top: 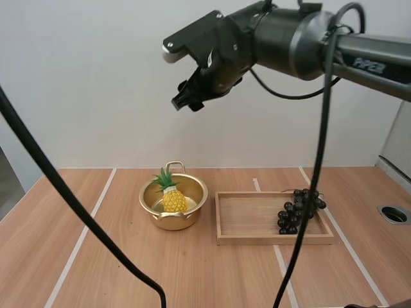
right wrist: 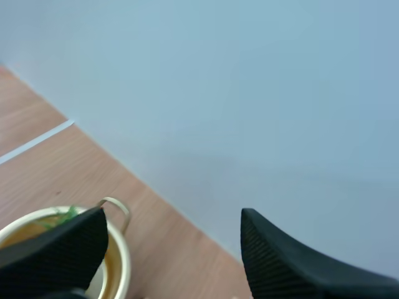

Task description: Open the pot, put the pineapple inside, and close it

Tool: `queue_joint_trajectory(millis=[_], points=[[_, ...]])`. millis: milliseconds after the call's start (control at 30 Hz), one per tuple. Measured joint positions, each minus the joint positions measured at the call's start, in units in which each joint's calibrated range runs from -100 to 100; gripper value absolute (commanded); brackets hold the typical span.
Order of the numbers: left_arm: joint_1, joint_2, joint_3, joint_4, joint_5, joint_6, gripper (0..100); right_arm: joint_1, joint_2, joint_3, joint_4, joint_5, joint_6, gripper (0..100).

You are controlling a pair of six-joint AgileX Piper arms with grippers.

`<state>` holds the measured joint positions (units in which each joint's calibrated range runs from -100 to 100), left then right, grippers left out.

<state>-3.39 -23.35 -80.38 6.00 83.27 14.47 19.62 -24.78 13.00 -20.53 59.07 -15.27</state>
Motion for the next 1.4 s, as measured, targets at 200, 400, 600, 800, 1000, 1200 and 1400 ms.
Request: queue_joint_trajectory(millis=[200, 400, 600, 800, 1000, 1200, 1400], points=[[0.00, 0.1, 0.0, 0.0, 2.0, 0.0, 0, 0.0, -9.6, 0.0, -16.7, -0.2, 12.8, 100], [0.00, 0.5, 0.0, 0.0, 4.5, 0.0, 0, -3.8, -15.4, -0.1, -28.4, 3.2, 28.5, 100], [0.00, 2.5, 0.0, 0.0, 7.1, -1.6, 0, -8.0, -16.9, -0.1, -28.8, 3.5, 32.2, 100], [0.00, 6.2, 0.0, 0.0, 14.2, -4.1, 0, -8.6, -20.0, -0.1, -28.2, 3.5, 32.7, 100], [0.00, 11.1, 0.0, 0.0, 16.7, -4.4, 0, -8.6, -23.9, -0.1, -28.2, 3.5, 32.7, 100], [0.00, 15.7, 0.0, -2.2, 16.7, -4.4, 0, -8.6, -26.1, -0.1, -28.2, 3.5, 31.1, 100], [0.00, 18.9, 0.1, -4.9, 16.7, -4.9, 0, -8.6, -26.5, -0.1, -28.2, 4.6, 29.1, 100]])
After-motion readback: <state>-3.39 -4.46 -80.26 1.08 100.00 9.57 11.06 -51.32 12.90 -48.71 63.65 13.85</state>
